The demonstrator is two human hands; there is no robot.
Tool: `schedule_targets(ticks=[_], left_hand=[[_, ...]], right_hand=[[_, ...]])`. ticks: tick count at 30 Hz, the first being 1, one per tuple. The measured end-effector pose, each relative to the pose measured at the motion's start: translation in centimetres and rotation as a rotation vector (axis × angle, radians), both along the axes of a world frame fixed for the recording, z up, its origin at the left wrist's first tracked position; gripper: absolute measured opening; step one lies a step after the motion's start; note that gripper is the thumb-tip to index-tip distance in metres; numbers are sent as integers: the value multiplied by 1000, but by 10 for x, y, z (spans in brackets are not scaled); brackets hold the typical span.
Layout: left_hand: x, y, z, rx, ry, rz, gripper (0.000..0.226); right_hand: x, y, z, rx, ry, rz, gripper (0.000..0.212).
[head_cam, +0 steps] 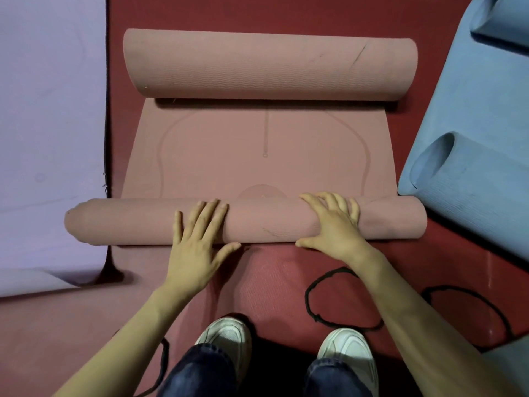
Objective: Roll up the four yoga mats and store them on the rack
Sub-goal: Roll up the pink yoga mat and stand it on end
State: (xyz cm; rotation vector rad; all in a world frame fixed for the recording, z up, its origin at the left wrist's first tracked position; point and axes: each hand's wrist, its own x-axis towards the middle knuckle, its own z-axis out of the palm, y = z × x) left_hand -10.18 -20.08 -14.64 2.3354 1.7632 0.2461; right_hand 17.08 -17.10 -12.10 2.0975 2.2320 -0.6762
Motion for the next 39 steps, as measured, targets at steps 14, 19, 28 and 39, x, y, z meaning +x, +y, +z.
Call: schedule_targets(ticks=[14,19,28,39], left_hand=[[-7,75,14,-120,83,-74,123],[-5,100,24,-184,191,-102,127],[-5,78,30,-160,118,-107,112],[-20,5,24,-100,84,-176,94]], right_hand=[[-1,8,-22,247,-144,9,109],[2,34,-10,152,-126,23,107],[0,15,-14,323,-168,69,99],[-10,-64,-12,334,-138,42,100]])
